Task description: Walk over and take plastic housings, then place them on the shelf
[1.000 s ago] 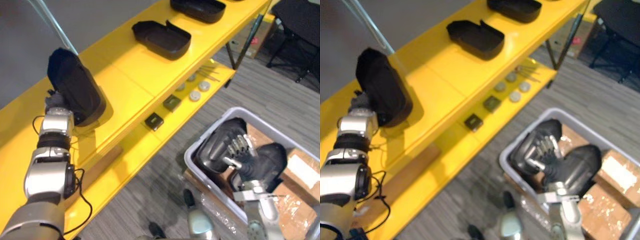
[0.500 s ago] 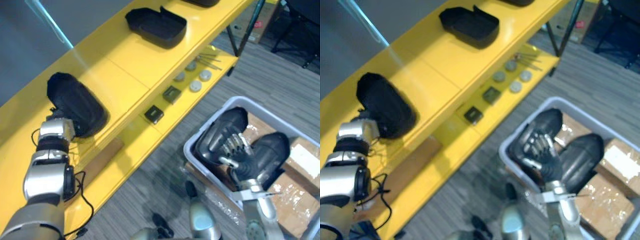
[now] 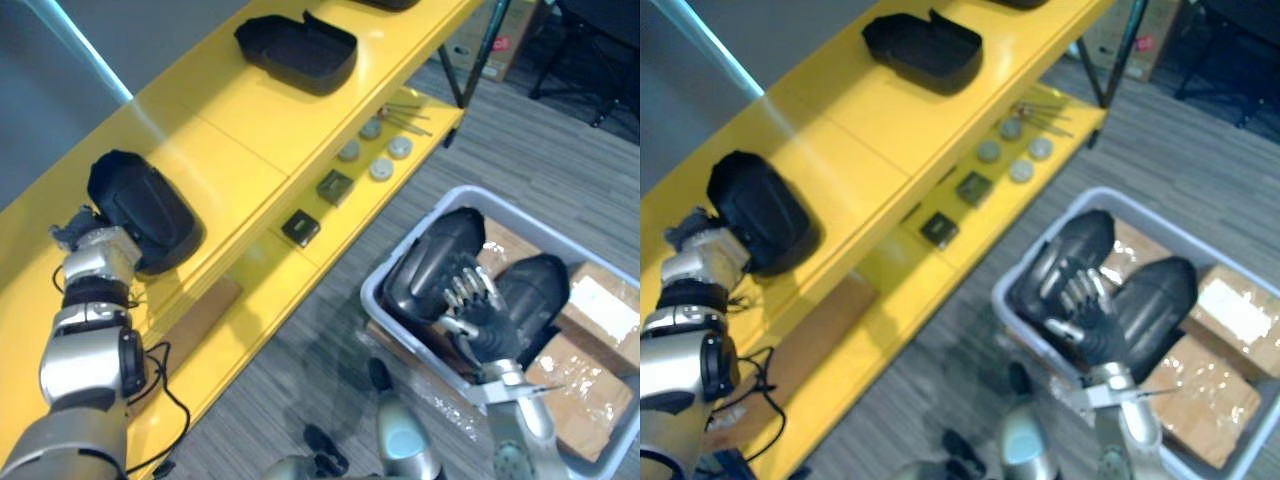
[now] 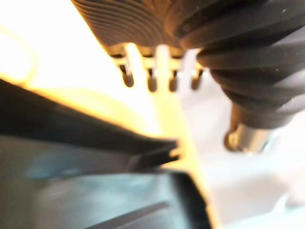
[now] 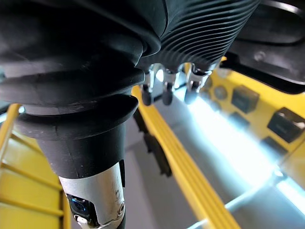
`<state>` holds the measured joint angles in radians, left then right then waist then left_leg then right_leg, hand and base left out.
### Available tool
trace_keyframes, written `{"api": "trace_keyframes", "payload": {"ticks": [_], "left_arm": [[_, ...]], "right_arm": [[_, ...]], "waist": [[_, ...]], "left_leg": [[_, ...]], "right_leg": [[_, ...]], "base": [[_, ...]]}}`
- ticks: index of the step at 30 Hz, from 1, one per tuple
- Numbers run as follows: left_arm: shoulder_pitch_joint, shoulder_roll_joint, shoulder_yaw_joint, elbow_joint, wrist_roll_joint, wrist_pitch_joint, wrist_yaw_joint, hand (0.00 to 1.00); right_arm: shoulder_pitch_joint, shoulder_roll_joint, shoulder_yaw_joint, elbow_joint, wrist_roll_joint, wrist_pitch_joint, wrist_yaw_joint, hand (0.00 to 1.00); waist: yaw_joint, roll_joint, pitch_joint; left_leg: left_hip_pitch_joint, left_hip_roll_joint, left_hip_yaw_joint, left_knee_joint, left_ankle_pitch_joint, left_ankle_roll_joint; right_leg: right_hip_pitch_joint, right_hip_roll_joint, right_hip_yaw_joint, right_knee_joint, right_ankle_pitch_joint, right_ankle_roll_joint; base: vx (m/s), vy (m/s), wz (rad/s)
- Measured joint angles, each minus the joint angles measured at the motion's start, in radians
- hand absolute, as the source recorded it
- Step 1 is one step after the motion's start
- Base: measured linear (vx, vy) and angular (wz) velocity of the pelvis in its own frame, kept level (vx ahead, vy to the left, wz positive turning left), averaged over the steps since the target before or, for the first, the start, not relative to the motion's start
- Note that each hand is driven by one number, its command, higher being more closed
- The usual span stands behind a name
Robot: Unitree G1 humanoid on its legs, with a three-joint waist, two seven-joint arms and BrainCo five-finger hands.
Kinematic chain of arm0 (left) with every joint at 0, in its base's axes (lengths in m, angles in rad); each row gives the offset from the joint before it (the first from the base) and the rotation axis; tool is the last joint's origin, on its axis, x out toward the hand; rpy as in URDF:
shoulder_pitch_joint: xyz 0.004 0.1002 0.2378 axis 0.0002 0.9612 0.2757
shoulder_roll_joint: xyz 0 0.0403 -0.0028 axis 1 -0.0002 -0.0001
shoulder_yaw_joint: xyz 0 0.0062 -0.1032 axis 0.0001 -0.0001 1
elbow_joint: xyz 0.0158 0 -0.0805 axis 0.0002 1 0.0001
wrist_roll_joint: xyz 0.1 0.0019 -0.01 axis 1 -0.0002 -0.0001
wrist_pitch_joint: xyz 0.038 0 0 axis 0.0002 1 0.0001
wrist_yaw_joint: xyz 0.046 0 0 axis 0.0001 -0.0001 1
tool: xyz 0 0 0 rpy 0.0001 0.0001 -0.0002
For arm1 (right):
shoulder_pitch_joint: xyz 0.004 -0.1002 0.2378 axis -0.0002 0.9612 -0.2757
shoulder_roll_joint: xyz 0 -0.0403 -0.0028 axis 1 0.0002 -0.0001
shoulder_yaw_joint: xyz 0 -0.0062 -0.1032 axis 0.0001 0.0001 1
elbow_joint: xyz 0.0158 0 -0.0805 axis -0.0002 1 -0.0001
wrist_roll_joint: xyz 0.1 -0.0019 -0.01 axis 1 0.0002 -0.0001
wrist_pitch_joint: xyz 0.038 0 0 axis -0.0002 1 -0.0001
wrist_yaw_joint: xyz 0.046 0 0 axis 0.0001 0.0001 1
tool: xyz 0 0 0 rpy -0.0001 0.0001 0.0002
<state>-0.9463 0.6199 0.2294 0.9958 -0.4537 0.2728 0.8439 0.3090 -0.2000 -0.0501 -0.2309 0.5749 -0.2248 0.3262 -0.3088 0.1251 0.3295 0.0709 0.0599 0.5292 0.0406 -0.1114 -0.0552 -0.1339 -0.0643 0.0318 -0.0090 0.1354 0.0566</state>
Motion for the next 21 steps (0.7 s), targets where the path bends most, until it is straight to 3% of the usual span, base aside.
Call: {"api": "trace_keyframes", "payload": {"ticks": [4, 12, 14, 15, 17, 18, 20, 21], "left_arm": [[-0.012, 0.001, 0.006, -0.064, 0.053, -0.078, 0.049, 0.0], [-0.048, 0.004, -0.003, -0.131, 0.083, -0.238, 0.024, 0.0], [-0.046, 0.004, -0.019, -0.145, 0.083, -0.32, -0.011, 0.0], [-0.038, 0.004, -0.02, -0.167, 0.083, -0.337, -0.015, 0.0], [0.046, 0.002, -0.026, -0.297, 0.1, -0.449, -0.021, 0.0], [0.075, -0.003, -0.017, -0.34, 0.102, -0.483, -0.027, 0.0], [0.237, -0.059, 0.057, -0.569, 0.125, -0.604, -0.039, 0.0], [0.284, -0.081, 0.08, -0.628, 0.134, -0.625, -0.042, 0.0]], "right_arm": [[0.027, 0.019, 0.03, 0.0, -0.001, -0.025, 0.002, 0.0], [0.035, 0.042, 0.038, 0.004, 0.0, -0.09, -0.001, 0.0], [0.023, 0.043, 0.044, 0.005, -0.011, -0.112, -0.001, 0.0], [0.019, 0.042, 0.048, 0.005, -0.02, -0.118, -0.001, 0.0], [0.005, 0.041, 0.063, 0.004, -0.097, -0.156, -0.047, 0.0], [0.001, 0.041, 0.062, 0.004, -0.108, -0.169, -0.066, 0.0], [-0.016, 0.041, 0.04, 0.003, -0.12, -0.21, -0.134, 0.0], [-0.019, 0.04, 0.03, 0.003, -0.123, -0.215, -0.148, 0.0]], "waist": [[0.01, -0.002, -0.001], [0.042, -0.034, -0.057], [0.05, -0.051, -0.086], [0.05, -0.055, -0.089], [0.065, -0.062, -0.118], [0.075, -0.061, -0.125], [0.1, -0.058, -0.142], [0.112, -0.055, -0.155]], "left_leg": [[0.033, 0.001, -0.003, -0.003, 0.0, 0.0], [0.033, 0.001, -0.029, -0.012, -0.001, 0.0], [0.036, 0.0, -0.034, -0.015, 0.0, 0.0], [0.041, 0.0, -0.039, -0.015, 0.0, 0.0], [0.049, 0.0, -0.052, -0.026, 0.0, 0.0], [0.052, 0.0, -0.054, -0.031, 0.001, 0.0], [0.071, 0.002, -0.086, -0.037, 0.005, 0.0], [0.072, 0.003, -0.09, -0.038, 0.005, 0.0]], "right_leg": [[0.048, 0.0, -0.009, -0.023, 0.0, 0.0], [0.068, -0.002, -0.035, -0.05, 0.006, 0.001], [0.09, -0.005, -0.044, -0.07, 0.012, 0.003], [0.096, -0.006, -0.051, -0.07, 0.012, 0.003], [0.105, -0.005, -0.066, -0.07, 0.009, 0.0], [0.107, -0.004, -0.07, -0.07, 0.009, 0.0], [0.14, -0.006, -0.117, -0.07, 0.009, 0.0], [0.144, -0.006, -0.122, -0.071, 0.009, 0.0]], "base": [[-0.01, -0.002, 0.01], [-0.04, -0.012, 0.1], [-0.02, -0.001, 0.06], [-0.03, 0.005, 0.17], [-0.03, -0.001, 0.12], [-0.02, -0.008, 0.17], [-0.02, -0.006, 0.35], [-0.02, 0.001, 0.42]]}}
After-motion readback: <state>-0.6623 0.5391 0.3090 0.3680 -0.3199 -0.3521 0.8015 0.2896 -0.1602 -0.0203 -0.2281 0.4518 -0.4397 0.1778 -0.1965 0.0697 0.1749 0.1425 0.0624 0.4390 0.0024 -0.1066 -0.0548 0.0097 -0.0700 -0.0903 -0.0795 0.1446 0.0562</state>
